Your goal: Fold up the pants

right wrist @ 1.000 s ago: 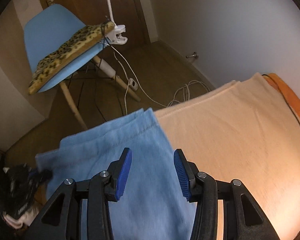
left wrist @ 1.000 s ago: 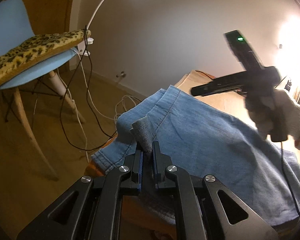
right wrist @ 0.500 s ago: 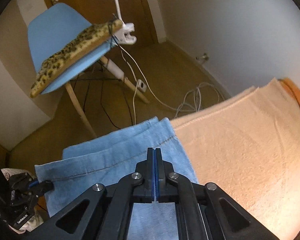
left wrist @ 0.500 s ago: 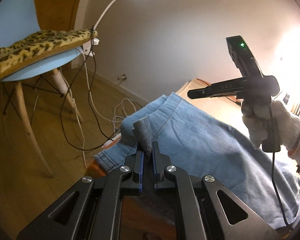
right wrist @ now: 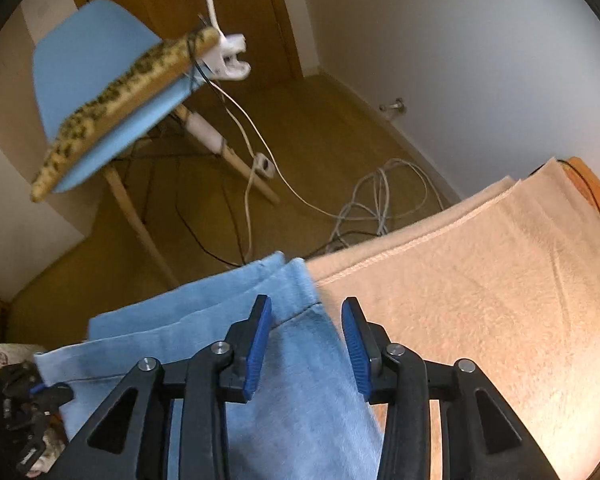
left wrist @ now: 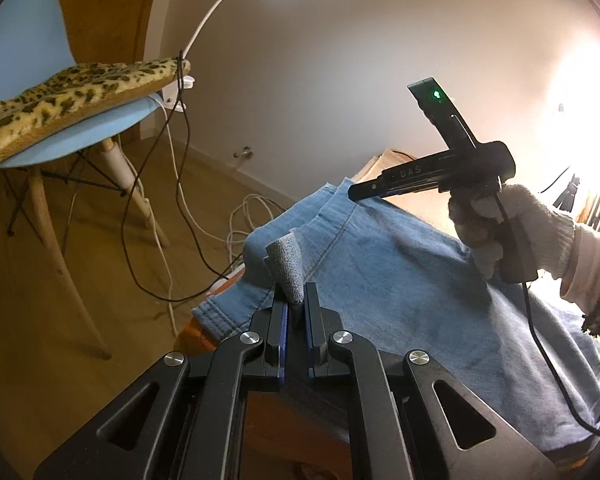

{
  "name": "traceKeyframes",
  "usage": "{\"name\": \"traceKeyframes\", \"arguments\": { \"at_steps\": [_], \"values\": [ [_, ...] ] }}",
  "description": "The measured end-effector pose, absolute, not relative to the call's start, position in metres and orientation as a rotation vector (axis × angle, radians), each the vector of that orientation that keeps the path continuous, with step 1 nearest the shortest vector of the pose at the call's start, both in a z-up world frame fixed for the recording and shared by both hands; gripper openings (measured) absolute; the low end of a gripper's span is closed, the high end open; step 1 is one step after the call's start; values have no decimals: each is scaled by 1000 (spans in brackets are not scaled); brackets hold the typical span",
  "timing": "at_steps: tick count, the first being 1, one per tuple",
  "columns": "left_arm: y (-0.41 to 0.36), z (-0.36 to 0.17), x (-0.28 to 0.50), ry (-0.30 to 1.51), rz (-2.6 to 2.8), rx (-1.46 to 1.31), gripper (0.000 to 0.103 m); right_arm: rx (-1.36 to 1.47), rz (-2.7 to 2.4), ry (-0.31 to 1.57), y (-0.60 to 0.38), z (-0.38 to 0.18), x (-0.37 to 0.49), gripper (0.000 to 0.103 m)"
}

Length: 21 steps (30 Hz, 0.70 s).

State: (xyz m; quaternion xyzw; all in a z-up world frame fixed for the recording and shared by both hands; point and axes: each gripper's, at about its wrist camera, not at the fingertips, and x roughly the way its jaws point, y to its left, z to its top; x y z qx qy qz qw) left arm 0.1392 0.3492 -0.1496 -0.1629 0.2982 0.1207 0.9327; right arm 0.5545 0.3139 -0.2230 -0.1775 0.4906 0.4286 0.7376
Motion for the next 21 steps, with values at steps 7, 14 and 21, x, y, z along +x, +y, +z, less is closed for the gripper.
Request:
{"name": "traceKeyframes", "arguments": {
  "at_steps": [7,14,21],
  "values": [
    [354,-144,130,578,251,-370,5,-348,954,976,304,-196,544,3],
    [367,-136,128,570,284,-365,5,-380,940,924,328,-183,539,2],
    [369,-155,137,651,300,-347,9,-440,891,968,337,-208,540,7]
  ]
}}
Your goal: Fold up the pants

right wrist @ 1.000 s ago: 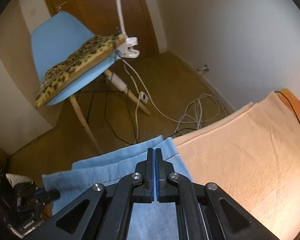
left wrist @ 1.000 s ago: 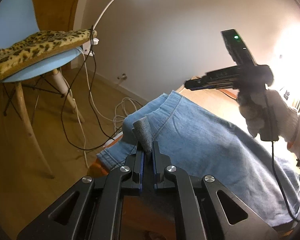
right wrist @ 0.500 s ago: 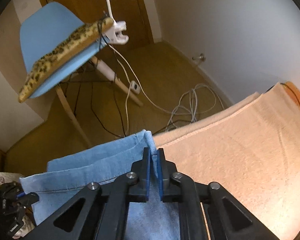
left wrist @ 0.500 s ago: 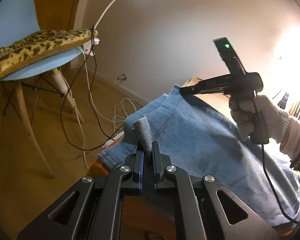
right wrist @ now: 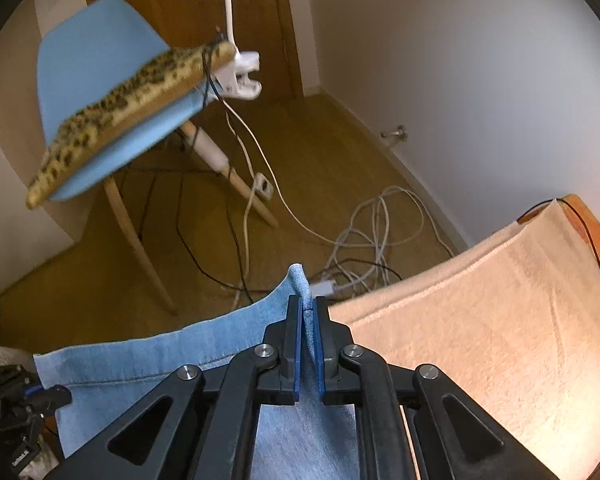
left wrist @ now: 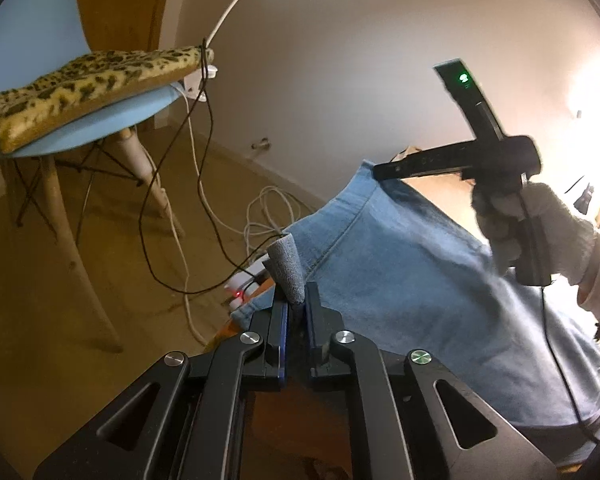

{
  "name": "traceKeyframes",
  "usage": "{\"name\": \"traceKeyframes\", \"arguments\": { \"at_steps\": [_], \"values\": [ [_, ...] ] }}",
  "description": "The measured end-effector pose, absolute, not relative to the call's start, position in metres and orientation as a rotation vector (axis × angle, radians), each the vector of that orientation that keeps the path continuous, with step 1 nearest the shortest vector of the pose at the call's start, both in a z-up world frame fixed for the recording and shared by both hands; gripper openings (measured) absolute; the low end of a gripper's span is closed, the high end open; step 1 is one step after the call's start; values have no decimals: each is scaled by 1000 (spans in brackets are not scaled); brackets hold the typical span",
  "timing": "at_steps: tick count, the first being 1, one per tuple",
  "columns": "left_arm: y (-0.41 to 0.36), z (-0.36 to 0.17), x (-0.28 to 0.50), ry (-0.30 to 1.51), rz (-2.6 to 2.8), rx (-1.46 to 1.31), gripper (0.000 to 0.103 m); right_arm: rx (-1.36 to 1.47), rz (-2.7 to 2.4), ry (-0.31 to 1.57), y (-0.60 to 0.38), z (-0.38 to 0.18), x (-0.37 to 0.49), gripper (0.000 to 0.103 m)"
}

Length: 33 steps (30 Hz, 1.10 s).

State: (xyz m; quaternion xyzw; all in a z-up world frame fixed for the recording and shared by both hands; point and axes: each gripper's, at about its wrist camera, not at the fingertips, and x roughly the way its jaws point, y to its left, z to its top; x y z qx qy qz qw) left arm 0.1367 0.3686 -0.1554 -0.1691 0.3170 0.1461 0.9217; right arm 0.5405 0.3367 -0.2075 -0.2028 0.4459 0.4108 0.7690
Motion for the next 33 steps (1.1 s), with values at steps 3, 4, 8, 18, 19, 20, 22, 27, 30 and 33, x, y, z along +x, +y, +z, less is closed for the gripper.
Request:
{"name": "traceKeyframes", "arguments": {
  "at_steps": [3,4,8,18,19,20,22,27,30,33],
  "values": [
    [368,-156,136,663,314,-337,13,-420,867,958,326,-200,541,22],
    [367,-154,135,663,323,-328,15,-415,859,947,321,-194,540,26],
    [369,-147,131,673,359,-312,21,-364,836,925,297,-168,538,34],
    [348,-106,114,627,311,-308,21,-254,776,853,208,-98,496,57],
    [343,-102,114,623,295,-307,21,-238,769,846,194,-91,488,58],
    [335,-95,114,618,265,-310,21,-228,754,839,182,-85,481,58],
    [323,-86,115,612,219,-312,21,-215,718,819,156,-73,465,64],
    [278,-67,120,607,62,-309,25,-180,625,804,88,-52,431,65],
    [250,-61,126,615,-38,-298,32,-178,549,803,37,-41,410,65],
    [218,-58,130,630,-133,-273,33,-168,469,809,-14,-32,392,65]
  ]
}}
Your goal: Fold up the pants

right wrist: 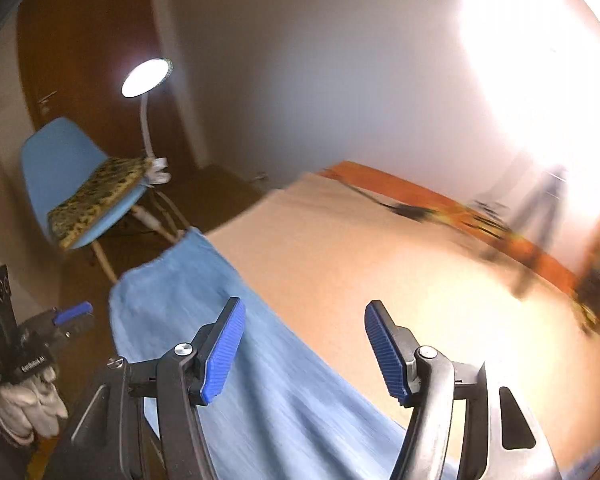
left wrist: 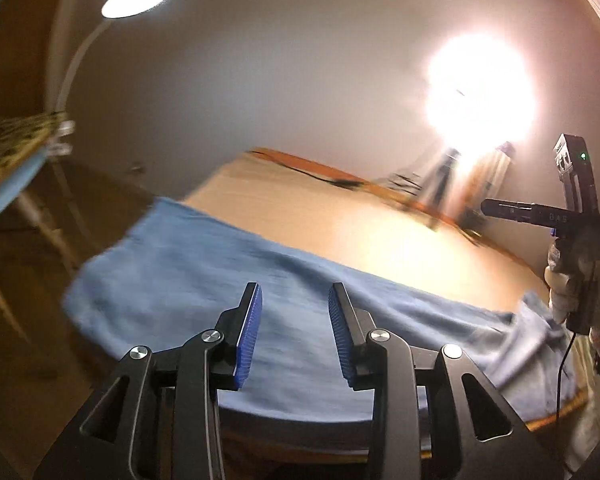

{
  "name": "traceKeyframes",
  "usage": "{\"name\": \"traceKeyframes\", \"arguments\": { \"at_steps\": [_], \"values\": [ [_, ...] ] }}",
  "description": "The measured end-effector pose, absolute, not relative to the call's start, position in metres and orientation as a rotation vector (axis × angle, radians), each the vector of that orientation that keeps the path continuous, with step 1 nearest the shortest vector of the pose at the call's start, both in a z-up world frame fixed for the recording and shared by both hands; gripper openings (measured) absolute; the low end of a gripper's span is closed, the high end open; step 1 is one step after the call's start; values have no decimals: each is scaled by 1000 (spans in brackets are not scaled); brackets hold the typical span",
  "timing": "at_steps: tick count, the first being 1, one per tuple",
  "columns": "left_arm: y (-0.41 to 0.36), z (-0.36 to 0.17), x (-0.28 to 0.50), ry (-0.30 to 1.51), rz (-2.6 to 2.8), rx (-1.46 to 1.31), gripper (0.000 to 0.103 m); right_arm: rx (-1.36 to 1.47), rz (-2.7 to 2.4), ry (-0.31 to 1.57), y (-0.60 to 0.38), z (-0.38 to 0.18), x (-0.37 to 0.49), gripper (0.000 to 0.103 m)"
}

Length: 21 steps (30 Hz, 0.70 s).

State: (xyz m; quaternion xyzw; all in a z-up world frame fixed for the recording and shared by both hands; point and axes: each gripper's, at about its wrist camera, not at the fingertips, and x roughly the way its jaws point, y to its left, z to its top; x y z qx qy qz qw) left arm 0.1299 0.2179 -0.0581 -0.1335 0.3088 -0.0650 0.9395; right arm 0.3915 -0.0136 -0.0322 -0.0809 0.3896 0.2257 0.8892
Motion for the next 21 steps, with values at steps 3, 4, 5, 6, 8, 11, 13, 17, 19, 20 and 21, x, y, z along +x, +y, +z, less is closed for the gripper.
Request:
{"name": "traceKeyframes", "arguments": {
  "at_steps": [3,4,5,6,8,11,13,17,19,20,21],
  "values": [
    [185,-58,135,651,-219,-254,35,-152,359,828,-69,-26,375,65],
    [176,-58,135,654,-237,-248,36,-144,328,837,-85,-25,372,65],
    [164,-59,136,662,-270,-238,37,-128,277,855,-109,-25,366,65],
    [155,-60,136,668,-289,-229,39,-116,247,868,-124,-26,362,65],
    [136,-63,137,682,-324,-208,40,-75,178,906,-163,-29,355,65],
    [113,-70,137,719,-383,-195,41,-25,91,943,-210,-34,348,65],
    [100,-77,139,749,-404,-179,42,7,38,968,-240,-39,346,65],
    [78,-91,141,795,-433,-131,42,128,-45,1053,-291,-58,355,65],
    [73,-97,141,816,-443,-119,42,183,-90,1095,-314,-73,363,65],
    [72,-100,142,828,-448,-113,42,192,-103,1105,-318,-78,365,65],
    [71,-103,144,838,-451,-107,42,204,-123,1119,-325,-84,372,65]
  ]
}}
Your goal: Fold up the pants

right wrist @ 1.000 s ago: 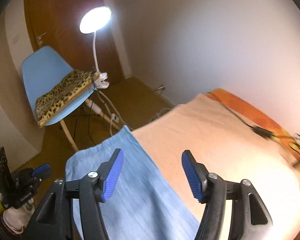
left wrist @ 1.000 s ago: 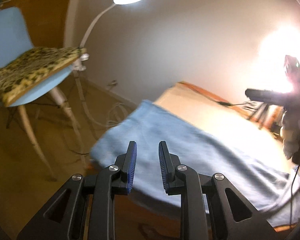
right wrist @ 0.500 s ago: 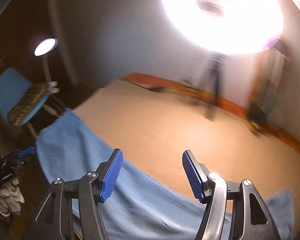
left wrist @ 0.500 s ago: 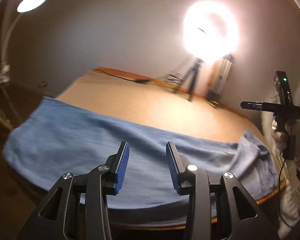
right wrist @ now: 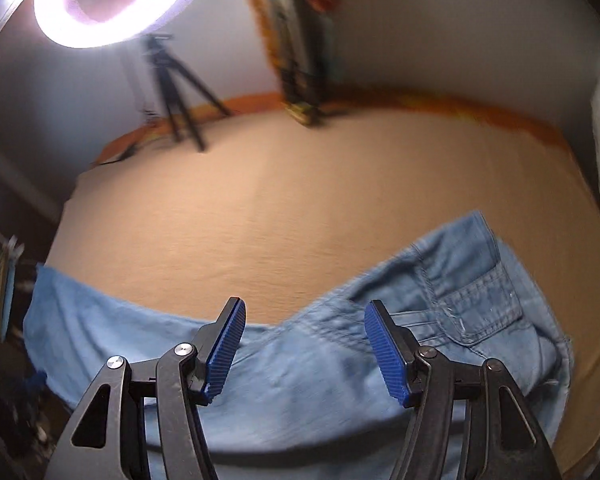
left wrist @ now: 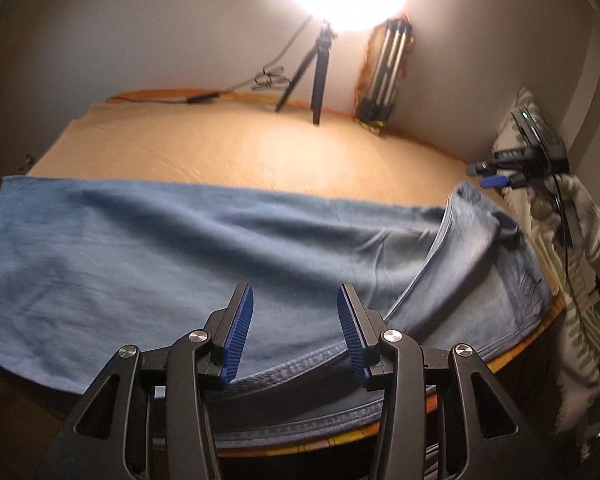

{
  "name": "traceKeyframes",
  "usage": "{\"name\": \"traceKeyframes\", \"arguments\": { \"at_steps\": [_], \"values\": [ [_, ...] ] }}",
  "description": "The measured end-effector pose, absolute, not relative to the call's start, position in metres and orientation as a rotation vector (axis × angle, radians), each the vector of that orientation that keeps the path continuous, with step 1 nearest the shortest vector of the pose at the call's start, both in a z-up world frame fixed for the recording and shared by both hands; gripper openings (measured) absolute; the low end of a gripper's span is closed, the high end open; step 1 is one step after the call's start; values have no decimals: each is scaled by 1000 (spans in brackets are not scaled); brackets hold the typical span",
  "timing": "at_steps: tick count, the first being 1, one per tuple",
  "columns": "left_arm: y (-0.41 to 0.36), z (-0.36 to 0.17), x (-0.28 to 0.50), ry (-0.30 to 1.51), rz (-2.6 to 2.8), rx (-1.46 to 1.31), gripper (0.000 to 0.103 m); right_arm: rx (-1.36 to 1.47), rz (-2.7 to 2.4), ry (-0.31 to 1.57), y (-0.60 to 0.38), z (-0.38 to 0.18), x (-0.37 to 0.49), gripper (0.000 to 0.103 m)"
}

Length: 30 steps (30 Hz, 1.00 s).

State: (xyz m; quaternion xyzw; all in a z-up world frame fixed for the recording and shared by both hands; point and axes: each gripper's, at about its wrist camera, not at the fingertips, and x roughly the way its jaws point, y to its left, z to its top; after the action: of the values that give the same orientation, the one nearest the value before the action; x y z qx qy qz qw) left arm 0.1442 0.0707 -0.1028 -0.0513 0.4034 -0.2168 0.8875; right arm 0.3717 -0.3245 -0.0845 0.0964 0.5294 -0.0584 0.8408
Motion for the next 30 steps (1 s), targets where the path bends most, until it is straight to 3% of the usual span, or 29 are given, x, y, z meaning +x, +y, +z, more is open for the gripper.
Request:
{"name": "traceKeyframes", "arguments": {
  "at_steps": [14,17,20,22,25,30],
  "values": [
    [66,-135,153,912,-486,-50,42,182,-410,1240,-347,-149,430,64],
    [66,-139,154,918,-495,-55,42,159,-425,1248,-348,-153,430,59],
    [66,-139,155,916,-500,-65,42,133,-444,1233,-346,-151,425,45],
    [65,-139,156,914,-502,-66,42,128,-446,1224,-346,-150,420,25],
    [64,-139,156,916,-510,-62,42,162,-429,1200,-349,-144,409,6],
    [66,-140,157,918,-529,-62,42,236,-386,1116,-355,-123,378,0]
  ]
}}
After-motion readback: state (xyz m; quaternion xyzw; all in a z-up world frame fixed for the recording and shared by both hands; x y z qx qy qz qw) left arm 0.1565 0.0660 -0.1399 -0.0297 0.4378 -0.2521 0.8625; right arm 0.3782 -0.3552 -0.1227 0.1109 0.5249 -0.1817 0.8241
